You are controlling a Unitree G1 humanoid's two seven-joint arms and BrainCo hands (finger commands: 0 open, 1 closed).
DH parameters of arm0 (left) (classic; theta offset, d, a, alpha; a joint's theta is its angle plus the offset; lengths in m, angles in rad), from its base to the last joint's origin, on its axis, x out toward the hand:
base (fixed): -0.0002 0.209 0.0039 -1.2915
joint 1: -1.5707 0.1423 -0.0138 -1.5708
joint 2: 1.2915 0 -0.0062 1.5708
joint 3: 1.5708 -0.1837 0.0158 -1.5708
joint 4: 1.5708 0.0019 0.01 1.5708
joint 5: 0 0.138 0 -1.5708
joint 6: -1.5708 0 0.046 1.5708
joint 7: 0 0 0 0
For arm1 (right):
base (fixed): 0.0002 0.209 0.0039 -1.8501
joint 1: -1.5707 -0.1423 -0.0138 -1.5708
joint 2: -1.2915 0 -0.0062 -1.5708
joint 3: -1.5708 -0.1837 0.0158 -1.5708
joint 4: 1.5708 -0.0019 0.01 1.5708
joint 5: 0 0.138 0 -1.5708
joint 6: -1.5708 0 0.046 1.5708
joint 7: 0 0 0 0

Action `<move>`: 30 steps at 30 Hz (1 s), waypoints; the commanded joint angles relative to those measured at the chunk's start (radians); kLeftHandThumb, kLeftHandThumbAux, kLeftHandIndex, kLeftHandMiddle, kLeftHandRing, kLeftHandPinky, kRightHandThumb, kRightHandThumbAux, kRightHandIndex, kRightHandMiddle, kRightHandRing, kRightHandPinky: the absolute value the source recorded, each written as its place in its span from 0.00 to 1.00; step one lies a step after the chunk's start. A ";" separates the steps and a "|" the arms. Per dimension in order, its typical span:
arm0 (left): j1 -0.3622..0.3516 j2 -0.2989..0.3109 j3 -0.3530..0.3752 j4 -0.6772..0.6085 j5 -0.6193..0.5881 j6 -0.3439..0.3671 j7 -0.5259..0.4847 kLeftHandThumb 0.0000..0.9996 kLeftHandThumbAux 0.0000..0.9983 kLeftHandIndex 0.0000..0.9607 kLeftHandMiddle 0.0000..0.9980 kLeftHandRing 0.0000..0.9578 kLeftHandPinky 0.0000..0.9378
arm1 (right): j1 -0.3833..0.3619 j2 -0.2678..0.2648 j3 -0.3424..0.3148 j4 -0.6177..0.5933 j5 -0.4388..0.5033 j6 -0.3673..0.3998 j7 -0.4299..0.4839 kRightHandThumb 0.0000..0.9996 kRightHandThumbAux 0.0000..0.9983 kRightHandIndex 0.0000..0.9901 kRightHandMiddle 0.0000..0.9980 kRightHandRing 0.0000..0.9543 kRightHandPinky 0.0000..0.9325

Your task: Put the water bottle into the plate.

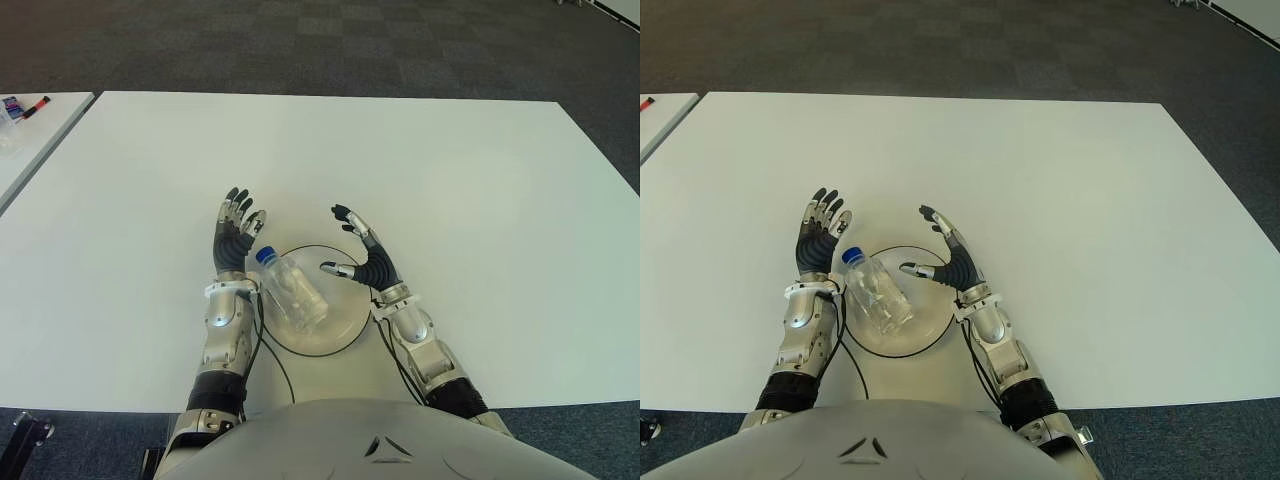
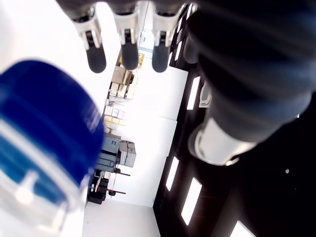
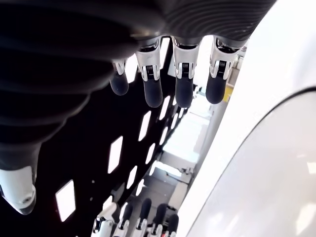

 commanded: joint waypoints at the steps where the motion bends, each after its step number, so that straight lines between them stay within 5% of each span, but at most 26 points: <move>1: 0.005 -0.046 0.003 0.024 0.004 -0.010 -0.009 0.31 0.80 0.11 0.13 0.12 0.18 | -0.033 -0.020 -0.031 0.026 0.005 -0.032 -0.013 0.53 0.54 0.04 0.13 0.12 0.19; 16: -0.003 -0.046 0.011 0.049 -0.006 -0.033 -0.020 0.32 0.80 0.11 0.12 0.12 0.17 | -0.074 -0.011 -0.100 0.049 0.087 -0.022 0.003 0.54 0.55 0.03 0.11 0.11 0.16; 30: -0.003 -0.045 0.023 0.051 -0.013 -0.034 -0.034 0.30 0.80 0.11 0.11 0.11 0.15 | -0.064 0.004 -0.161 -0.019 0.161 0.119 0.038 0.53 0.58 0.02 0.09 0.10 0.18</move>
